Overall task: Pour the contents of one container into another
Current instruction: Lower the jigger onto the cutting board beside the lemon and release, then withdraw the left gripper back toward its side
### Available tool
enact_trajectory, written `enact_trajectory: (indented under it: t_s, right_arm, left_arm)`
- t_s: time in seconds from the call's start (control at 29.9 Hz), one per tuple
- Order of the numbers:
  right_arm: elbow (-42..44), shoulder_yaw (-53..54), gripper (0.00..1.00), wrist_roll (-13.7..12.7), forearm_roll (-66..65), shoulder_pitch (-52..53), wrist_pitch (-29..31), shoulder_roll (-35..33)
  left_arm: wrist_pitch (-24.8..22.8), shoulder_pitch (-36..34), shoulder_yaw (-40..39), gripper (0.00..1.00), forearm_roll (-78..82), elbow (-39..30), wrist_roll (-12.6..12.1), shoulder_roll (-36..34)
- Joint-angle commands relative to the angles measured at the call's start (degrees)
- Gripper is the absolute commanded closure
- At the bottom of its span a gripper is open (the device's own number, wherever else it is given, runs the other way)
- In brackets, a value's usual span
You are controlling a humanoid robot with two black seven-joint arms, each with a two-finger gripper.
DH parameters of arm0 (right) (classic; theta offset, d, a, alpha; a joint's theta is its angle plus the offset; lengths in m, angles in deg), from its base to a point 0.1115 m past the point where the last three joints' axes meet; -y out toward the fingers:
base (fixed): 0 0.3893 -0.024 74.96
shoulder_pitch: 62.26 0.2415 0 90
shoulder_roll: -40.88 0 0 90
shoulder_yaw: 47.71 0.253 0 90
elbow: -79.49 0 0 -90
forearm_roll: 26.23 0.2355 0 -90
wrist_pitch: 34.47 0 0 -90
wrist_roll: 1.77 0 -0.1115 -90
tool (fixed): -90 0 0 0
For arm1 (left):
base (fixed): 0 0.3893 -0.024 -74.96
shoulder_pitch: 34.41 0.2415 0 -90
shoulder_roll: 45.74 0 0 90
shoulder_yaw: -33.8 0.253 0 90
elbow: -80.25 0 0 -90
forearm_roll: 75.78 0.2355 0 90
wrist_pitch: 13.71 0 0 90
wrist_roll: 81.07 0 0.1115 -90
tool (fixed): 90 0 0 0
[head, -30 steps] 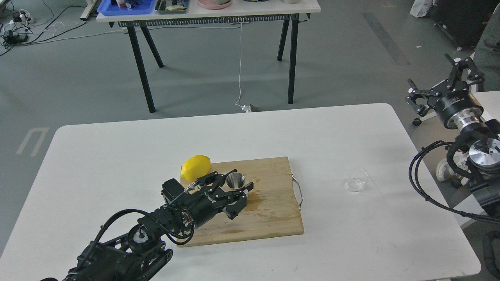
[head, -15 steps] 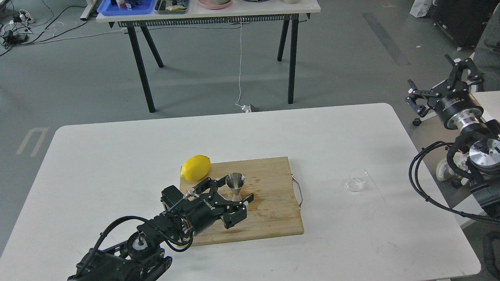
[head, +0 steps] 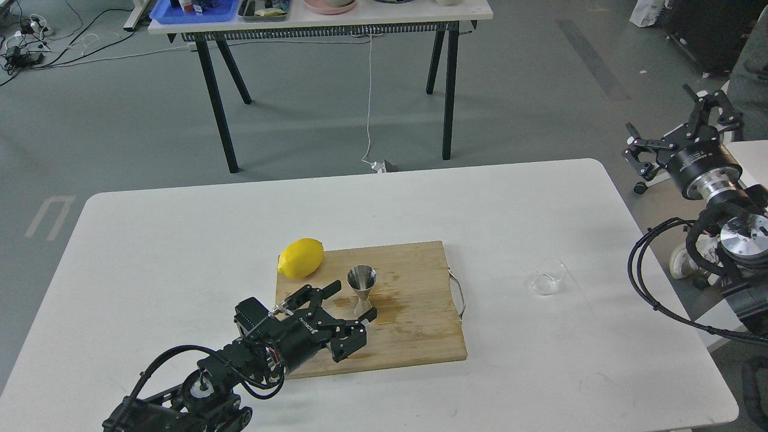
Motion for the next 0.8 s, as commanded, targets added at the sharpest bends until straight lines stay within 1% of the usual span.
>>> enact_trajectory:
  t_s: [0.0, 0.13, 0.23, 0.3, 0.4, 0.5, 0.67, 0.77]
  right_arm:
    - [0.0, 0.0, 0.02, 0.0, 0.0, 0.0, 0.0, 0.0]
    - [0.1, 0.0, 0.02, 0.0, 0.0, -0.1, 0.0, 0.0]
    - [0.1, 0.0, 0.02, 0.0, 0.0, -0.1, 0.0, 0.0]
    - [0.1, 0.0, 0.02, 0.0, 0.0, -0.1, 0.0, 0.0]
    - [0.1, 0.0, 0.02, 0.0, 0.0, -0.1, 0.0, 0.1]
    - [0.1, 0.4, 0.02, 0.2, 0.2, -0.1, 0.0, 0.6]
    - [0.0, 1.7, 0.02, 0.3, 0.3, -0.1, 0.0, 1.2]
    - [-0.1, 1.8, 0.02, 0.3, 0.3, -0.2, 0.0, 1.6]
  left_arm:
    - [0.0, 0.8, -0.2, 0.01, 0.0, -1.2, 0.0, -2.4]
    - [0.0, 1.9, -0.4, 0.01, 0.0, -4.8, 0.0, -6.5]
    - [0.0, 3.6, -0.4, 0.02, -0.7, -10.2, 0.0, -14.0]
    - [0.0, 4.8, 0.0, 0.02, -4.4, -14.7, 0.0, -19.6]
    - [0.0, 6.7, 0.6, 0.03, -14.7, -21.1, 0.0, -28.9]
    - [0.0, 6.9, 1.0, 0.03, -27.4, -27.4, 0.0, -35.9]
    - [-0.1, 6.2, -0.1, 0.03, -45.9, -34.0, 0.0, -42.8]
    - [-16.1, 6.1, -2.9, 0.03, -55.4, -38.1, 0.0, -46.2]
